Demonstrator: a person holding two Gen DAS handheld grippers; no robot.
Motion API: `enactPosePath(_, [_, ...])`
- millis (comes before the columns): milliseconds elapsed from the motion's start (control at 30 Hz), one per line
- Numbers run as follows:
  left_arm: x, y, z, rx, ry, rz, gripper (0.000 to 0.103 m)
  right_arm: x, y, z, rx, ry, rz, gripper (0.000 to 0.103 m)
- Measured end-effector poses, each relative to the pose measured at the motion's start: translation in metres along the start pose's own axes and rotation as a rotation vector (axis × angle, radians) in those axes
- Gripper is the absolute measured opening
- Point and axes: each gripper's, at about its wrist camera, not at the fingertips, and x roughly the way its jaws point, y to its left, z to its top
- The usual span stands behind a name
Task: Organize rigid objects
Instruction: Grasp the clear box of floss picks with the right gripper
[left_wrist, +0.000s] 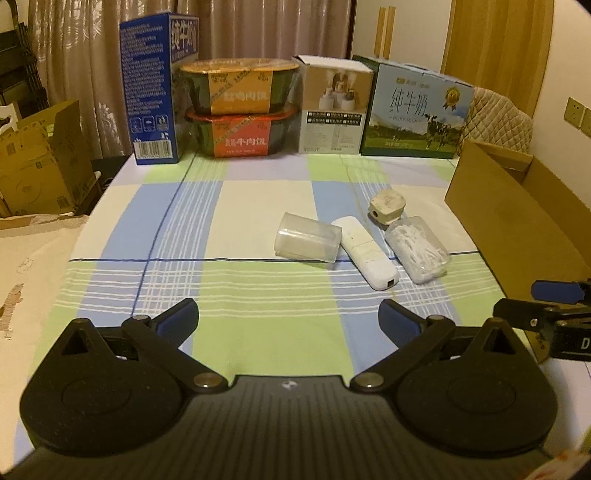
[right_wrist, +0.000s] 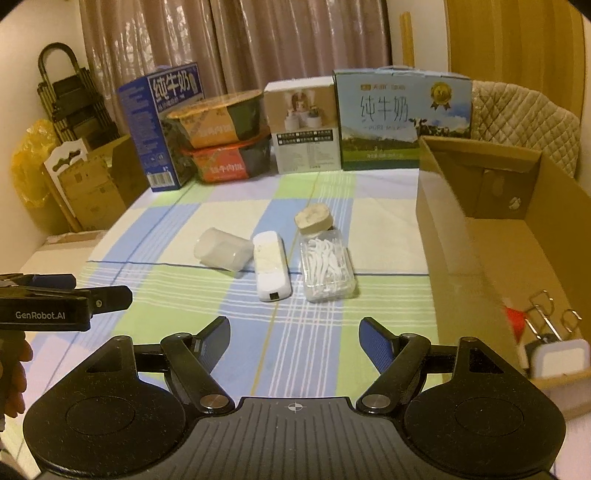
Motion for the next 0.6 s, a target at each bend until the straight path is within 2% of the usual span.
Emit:
enactPosePath(400, [0.055, 0.008, 0.006, -0.031, 0.023, -0.028, 0.102, 0.059, -0.01, 0.009, -0.032, 0.0, -0.02, 0.074])
enactPosePath(600, [0.077, 0.006, 0.012, 0.012, 0.021, -0.021, 0.102, 0.086, -0.018, 0.017, -0.041, -0.009, -0.046, 0.074])
